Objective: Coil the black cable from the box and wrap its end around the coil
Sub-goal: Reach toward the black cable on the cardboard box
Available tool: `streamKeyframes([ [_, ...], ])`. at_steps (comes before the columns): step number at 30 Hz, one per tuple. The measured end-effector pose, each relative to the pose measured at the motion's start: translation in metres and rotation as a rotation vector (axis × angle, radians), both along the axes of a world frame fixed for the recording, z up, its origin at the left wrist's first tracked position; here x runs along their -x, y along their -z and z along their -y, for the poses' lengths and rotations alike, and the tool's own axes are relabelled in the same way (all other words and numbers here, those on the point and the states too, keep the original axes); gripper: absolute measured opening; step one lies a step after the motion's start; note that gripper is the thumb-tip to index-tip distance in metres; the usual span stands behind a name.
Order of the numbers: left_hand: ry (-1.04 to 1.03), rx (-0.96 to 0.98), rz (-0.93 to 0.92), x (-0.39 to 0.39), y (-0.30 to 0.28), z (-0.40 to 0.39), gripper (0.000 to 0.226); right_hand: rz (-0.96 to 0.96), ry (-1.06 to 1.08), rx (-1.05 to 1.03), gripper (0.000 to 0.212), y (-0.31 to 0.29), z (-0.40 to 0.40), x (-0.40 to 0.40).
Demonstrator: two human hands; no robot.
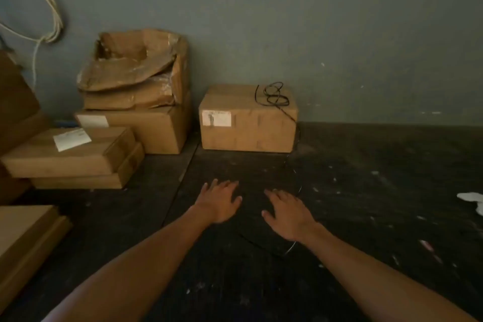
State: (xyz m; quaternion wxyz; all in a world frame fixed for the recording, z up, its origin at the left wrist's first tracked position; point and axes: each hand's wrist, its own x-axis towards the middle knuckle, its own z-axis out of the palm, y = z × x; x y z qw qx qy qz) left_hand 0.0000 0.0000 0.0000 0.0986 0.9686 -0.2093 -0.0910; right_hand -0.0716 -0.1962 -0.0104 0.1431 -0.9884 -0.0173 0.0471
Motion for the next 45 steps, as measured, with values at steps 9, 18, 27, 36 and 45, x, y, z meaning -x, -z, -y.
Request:
streamKeyframes([
  [9, 0.164, -0.261, -0.153, 0.028, 0.080, 0.016, 0.065, -0.220, -0.244, 0.577, 0.067, 0.066, -0.003, 0.023],
  [18, 0.280, -0.392, -0.112, 0.034, 0.121, 0.041, 0.056, -0.275, -0.276, 0.641, 0.039, 0.081, 0.011, 0.029],
  [27, 0.291, -0.284, 0.017, 0.041, 0.119, 0.028, 0.037, -0.141, -0.084, 0.164, 0.020, 0.056, 0.037, 0.024],
  [36, 0.208, -0.085, 0.115, 0.035, 0.071, 0.019, 0.017, 0.049, 0.143, -0.001, 0.015, 0.014, 0.060, 0.008],
  [45, 0.042, 0.172, -0.033, 0.029, 0.025, -0.001, 0.016, 0.033, 0.182, -0.046, 0.035, -0.025, 0.081, -0.002],
])
